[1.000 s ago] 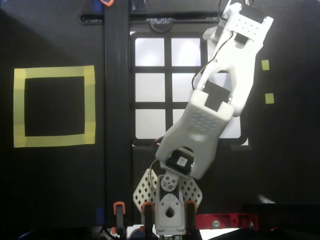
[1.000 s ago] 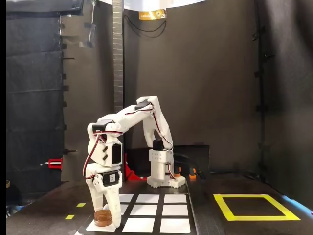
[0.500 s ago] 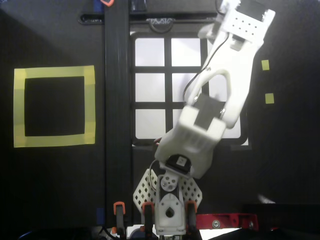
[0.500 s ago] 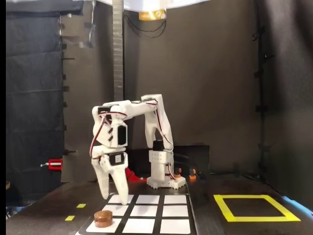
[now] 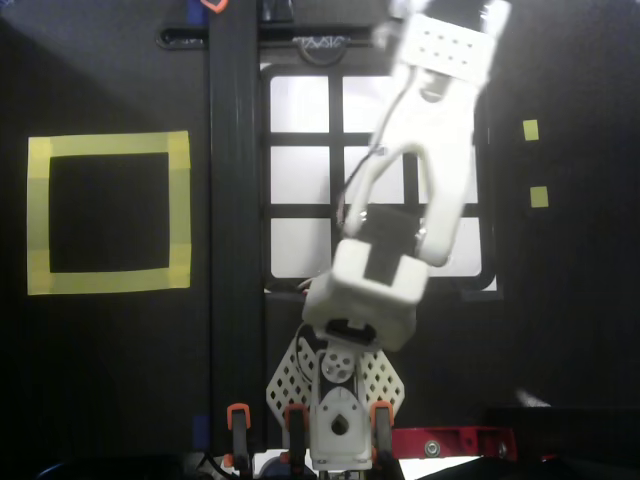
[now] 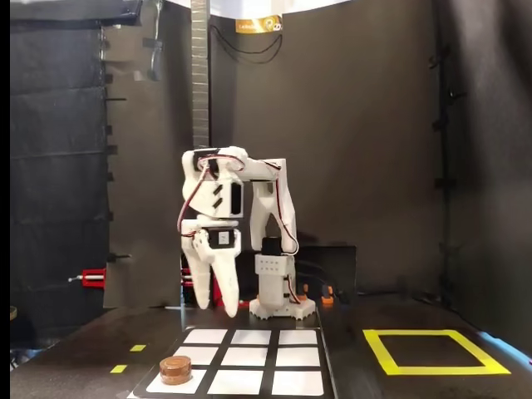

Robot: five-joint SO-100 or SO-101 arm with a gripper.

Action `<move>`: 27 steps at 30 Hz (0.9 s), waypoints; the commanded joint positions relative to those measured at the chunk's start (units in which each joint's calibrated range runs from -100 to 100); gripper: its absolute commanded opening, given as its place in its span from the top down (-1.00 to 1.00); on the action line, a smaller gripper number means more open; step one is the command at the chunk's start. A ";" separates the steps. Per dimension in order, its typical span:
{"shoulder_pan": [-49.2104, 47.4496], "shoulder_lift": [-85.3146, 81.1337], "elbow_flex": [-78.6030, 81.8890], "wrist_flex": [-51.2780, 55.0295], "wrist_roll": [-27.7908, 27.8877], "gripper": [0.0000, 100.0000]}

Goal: Pick and place at Grid spot 3

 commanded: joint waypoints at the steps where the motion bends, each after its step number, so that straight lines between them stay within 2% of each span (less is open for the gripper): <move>1: -3.14 -4.35 -1.76 -0.01 -6.30 0.32; 4: -5.24 -4.69 -1.76 0.65 -11.97 0.32; 5: -5.74 -4.69 -1.76 1.65 -15.68 0.32; 8: -6.24 -4.69 -1.76 3.48 -18.90 0.32; 13: -6.24 -4.69 -1.67 4.72 -20.32 0.37; 15: -6.24 -4.69 -1.67 4.39 -20.32 0.52; 17: -6.07 -4.61 -1.67 4.14 -20.42 0.77; 21: -6.24 -4.61 -1.67 3.97 -20.42 0.97; 27: -6.33 -7.44 -1.49 1.90 -20.61 1.00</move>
